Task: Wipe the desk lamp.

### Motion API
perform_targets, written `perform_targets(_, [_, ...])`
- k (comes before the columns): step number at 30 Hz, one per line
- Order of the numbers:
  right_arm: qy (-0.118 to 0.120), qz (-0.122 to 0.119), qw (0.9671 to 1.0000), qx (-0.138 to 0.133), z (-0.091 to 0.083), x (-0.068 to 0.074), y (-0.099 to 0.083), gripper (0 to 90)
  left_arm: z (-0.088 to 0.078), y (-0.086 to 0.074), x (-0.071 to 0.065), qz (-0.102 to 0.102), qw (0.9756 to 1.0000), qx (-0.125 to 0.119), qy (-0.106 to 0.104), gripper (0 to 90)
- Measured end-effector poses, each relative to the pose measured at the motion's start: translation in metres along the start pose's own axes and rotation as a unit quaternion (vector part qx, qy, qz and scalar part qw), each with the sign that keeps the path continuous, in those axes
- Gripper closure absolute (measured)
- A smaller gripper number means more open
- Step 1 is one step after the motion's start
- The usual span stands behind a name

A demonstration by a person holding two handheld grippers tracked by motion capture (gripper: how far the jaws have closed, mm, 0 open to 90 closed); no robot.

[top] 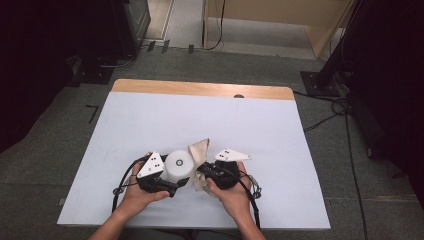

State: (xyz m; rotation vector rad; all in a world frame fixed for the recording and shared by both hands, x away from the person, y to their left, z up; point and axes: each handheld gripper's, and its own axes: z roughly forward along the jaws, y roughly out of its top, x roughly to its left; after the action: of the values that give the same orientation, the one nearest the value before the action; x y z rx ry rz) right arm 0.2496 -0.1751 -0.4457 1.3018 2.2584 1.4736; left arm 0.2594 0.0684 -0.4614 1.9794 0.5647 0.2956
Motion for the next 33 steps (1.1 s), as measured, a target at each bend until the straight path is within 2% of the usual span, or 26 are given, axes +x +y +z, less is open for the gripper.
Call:
perform_targets(3, [0.001,0.009,0.9999,0.013,0.005,-0.004,-0.004,83.1,0.0,0.0,0.0,-0.001,1.0,-0.002,-0.001,8.2])
perform_targets(9, [-0.002,0.014,0.9997,0.018,0.008,-0.01,-0.006,82.6,-0.001,0.001,0.0,-0.008,1.0,0.003,0.002,7.6])
perform_targets(13, [-0.007,0.027,0.9994,0.022,0.007,-0.018,-0.008,82.4,-0.004,0.006,-0.006,-0.021,0.9996,-0.004,0.017,5.3])
perform_targets(16, [-0.012,0.032,0.9992,0.022,0.007,-0.023,-0.009,82.4,-0.008,0.01,-0.012,-0.03,0.9986,-0.018,0.039,4.7])
perform_targets(20, [-0.018,0.038,0.9988,0.023,0.007,-0.026,-0.01,82.2,-0.007,0.014,-0.02,-0.06,0.9953,-0.014,0.075,4.6])
perform_targets(24, [-0.019,0.037,0.9988,0.027,0.009,-0.027,-0.011,82.2,0.003,0.014,-0.031,-0.085,0.9892,0.013,0.119,4.6])
perform_targets(26, [-0.019,0.036,0.9988,0.028,0.011,-0.026,-0.011,82.2,0.005,0.013,-0.033,-0.089,0.987,0.016,0.133,5.4])
perform_targets(29, [-0.018,0.034,0.9988,0.03,0.012,-0.025,-0.012,82.2,0.003,0.013,-0.032,-0.083,0.9878,0.016,0.131,7.3])
perform_targets(33, [-0.016,0.036,0.9989,0.028,0.01,-0.025,-0.011,82.2,0.001,0.014,-0.027,-0.061,0.992,0.018,0.109,8.2])
